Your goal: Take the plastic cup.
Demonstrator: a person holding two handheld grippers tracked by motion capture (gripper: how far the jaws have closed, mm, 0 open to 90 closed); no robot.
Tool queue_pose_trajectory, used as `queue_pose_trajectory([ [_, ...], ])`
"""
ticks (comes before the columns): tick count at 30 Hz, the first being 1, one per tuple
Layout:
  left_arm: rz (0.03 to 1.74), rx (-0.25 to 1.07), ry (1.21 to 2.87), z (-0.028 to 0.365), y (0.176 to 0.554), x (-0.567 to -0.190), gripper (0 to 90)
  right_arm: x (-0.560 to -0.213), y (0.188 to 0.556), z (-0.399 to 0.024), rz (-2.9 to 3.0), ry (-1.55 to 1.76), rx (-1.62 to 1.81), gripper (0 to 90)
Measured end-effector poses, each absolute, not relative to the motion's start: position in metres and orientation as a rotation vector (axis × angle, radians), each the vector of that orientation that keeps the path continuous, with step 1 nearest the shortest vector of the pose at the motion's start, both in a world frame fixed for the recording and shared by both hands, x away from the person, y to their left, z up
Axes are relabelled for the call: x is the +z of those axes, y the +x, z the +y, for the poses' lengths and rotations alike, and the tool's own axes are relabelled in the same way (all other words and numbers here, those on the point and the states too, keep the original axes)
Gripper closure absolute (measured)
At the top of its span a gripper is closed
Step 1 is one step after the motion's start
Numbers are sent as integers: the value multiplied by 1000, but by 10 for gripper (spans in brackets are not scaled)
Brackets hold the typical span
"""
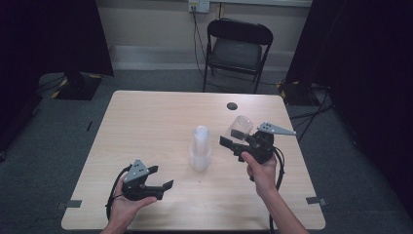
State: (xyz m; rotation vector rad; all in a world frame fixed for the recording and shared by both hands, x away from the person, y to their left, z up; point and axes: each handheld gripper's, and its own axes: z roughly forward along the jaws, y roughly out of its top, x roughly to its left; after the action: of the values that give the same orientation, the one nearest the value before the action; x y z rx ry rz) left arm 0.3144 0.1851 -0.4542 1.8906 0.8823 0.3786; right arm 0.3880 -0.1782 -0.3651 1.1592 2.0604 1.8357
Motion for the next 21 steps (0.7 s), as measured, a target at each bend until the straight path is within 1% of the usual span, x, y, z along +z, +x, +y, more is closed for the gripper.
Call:
queue_pose_trajectory([
  [4,828,375,1884,176,313,-450,179,-371,382,-179,2065,1204,1854,336],
  [6,770,391,1890,171,312,-447,228,-374,380,-179,2072,1214,1860,336],
  [11,735,393,1832,155,320,-439,250,-379,374,-178,2110,1213,1835,337],
  [15,704,412,1811,141,326,-434,302,-382,372,-179,2106,1221,1847,336],
  [17,678,412,1806,131,329,-429,305,-385,370,-179,2103,1228,1852,336],
  [21,648,421,1781,119,333,-425,351,-388,367,-177,2117,1239,1867,336],
])
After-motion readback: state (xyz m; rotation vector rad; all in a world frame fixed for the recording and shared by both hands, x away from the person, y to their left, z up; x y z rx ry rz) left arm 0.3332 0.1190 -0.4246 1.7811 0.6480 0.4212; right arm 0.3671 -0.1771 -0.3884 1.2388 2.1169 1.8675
